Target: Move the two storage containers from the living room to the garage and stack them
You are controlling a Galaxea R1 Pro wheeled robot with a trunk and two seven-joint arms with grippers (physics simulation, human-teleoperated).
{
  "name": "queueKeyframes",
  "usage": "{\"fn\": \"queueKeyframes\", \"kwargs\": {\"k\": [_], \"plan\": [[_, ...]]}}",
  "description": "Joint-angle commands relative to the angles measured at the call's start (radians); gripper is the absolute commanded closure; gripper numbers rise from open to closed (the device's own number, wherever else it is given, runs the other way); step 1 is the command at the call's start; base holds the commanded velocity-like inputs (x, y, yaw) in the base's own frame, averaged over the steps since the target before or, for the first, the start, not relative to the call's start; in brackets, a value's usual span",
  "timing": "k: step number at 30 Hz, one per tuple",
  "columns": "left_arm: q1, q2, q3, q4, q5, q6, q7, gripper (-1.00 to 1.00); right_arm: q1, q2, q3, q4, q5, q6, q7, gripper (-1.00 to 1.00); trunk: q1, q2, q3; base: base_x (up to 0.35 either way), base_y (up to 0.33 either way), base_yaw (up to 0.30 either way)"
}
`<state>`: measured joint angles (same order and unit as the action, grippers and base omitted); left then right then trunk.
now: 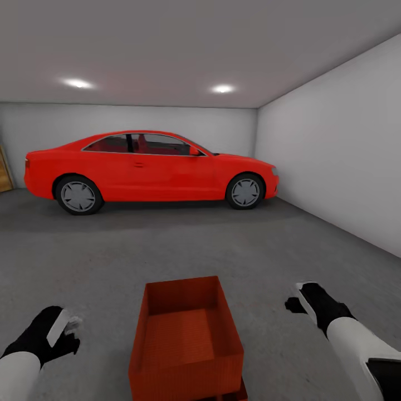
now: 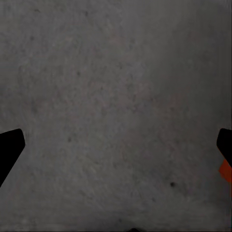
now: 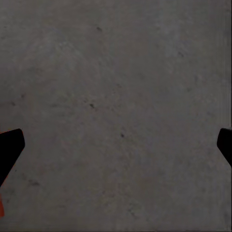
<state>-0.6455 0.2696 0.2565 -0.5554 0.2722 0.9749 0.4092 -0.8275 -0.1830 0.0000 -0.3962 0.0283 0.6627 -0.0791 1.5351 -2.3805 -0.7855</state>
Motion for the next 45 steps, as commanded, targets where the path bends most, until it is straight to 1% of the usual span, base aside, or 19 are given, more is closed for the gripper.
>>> {"fn": "queueKeyframes", "kwargs": {"k": [1,2,3,4,5,6,7,8,12,13,15,17,18,21,22,24,26,30,45], "plan": [[0.0,0.016,0.006,0.035,0.014,-0.009,0.007,-1.0,0.001,-0.014,0.0,0.034,0.001,-0.028,-0.001,-1.0,0.0,-0.001,-0.001,0.0,0.0,0.0],[0.001,0.029,0.01,0.07,0.014,-0.027,0.007,-1.0,0.001,-0.024,0.0,0.072,0.001,-0.064,-0.001,-1.0,0.0,-0.001,-0.001,0.0,0.0,0.0],[0.002,0.045,0.012,0.125,0.014,-0.07,0.005,-1.0,0.003,-0.033,0.001,0.137,0.001,-0.123,-0.001,-1.0,0.0,-0.001,-0.001,0.0,0.0,0.0],[0.002,0.048,0.012,0.145,0.015,-0.088,0.005,-1.0,0.003,-0.035,0.001,0.16,0.001,-0.144,-0.001,-1.0,0.0,-0.001,-0.001,0.0,0.0,0.0],[0.004,0.056,0.013,0.209,0.015,-0.146,0.004,-1.0,0.004,-0.039,0.002,0.232,0.003,-0.209,-0.001,-1.0,0.0,-0.001,-0.001,0.0,0.0,0.0],[0.004,0.058,0.013,0.232,0.015,-0.166,0.003,-1.0,0.005,-0.039,0.002,0.257,0.004,-0.232,-0.001,-1.0,0.0,-0.001,-0.001,0.0,0.0,0.0],[0.006,0.06,0.012,0.309,0.013,-0.234,0.003,-1.0,0.016,-0.039,0.003,0.327,0.007,-0.308,-0.001,-1.0,0.0,-0.001,-0.001,0.0,0.0,0.0],[0.006,0.06,0.012,0.356,0.012,-0.278,0.002,-1.0,0.028,-0.037,0.004,0.361,0.009,-0.353,-0.001,-1.0,0.0,-0.001,-0.001,0.0,0.0,0.0],[0.017,0.049,0.008,0.515,0.009,-0.506,0.001,-1.0,0.13,-0.03,0.007,0.413,0.018,-0.491,-0.002,-1.0,0.0,-0.001,-0.001,0.0,0.0,0.0],[0.026,0.042,0.007,0.559,0.01,-0.602,0.001,-1.0,0.17,-0.028,0.007,0.418,0.024,-0.528,-0.002,-1.0,0.0,-0.001,-0.001,0.0,0.0,0.0],[0.049,0.028,0.006,0.589,0.009,-0.711,0.0,-1.0,0.215,-0.024,0.008,0.422,0.031,-0.576,-0.002,-1.0,0.0,-0.001,-0.001,0.0,0.0,0.0],[0.083,0.012,0.005,0.601,0.009,-0.785,-0.002,-1.0,0.26,-0.009,0.008,0.425,0.037,-0.624,-0.001,-1.0,0.0,-0.001,-0.001,0.0,0.0,0.0],[0.09,0.008,0.005,0.602,0.008,-0.797,-0.003,-1.0,0.272,-0.005,0.008,0.425,0.037,-0.637,-0.001,-1.0,0.0,-0.001,-0.001,0.0,0.0,0.0],[0.125,-0.013,0.005,0.607,0.008,-0.841,-0.02,-1.0,0.344,0.028,0.008,0.426,0.04,-0.712,0.0,-1.0,0.0,-0.001,-0.001,0.0,0.0,0.0],[0.129,-0.016,0.005,0.608,0.008,-0.844,-0.026,-1.0,0.354,0.034,0.008,0.426,0.04,-0.724,0.001,-1.0,0.0,-0.001,-0.001,0.0,0.0,0.0],[0.149,-0.028,0.005,0.608,0.006,-0.857,-0.058,-1.0,0.389,0.057,0.008,0.427,0.04,-0.758,0.001,-1.0,0.0,-0.001,-0.001,0.0,0.0,0.0],[0.166,-0.034,0.005,0.61,0.0,-0.889,-0.107,-1.0,0.418,0.069,0.008,0.428,0.041,-0.778,0.001,-1.0,0.0,-0.001,-0.001,-0.019,0.0,0.0],[0.181,-0.036,0.005,0.61,-0.001,-0.938,-0.155,-1.0,0.433,0.075,0.008,0.427,0.041,-0.787,0.002,-1.0,0.0,-0.001,-0.001,-0.201,0.0,0.0],[0.187,-0.042,0.006,0.611,-0.001,-0.95,-0.167,-1.0,0.436,0.076,0.008,0.425,0.039,-0.787,0.0,-1.0,0.0,-0.001,-0.001,-0.283,0.0,0.0]]}}
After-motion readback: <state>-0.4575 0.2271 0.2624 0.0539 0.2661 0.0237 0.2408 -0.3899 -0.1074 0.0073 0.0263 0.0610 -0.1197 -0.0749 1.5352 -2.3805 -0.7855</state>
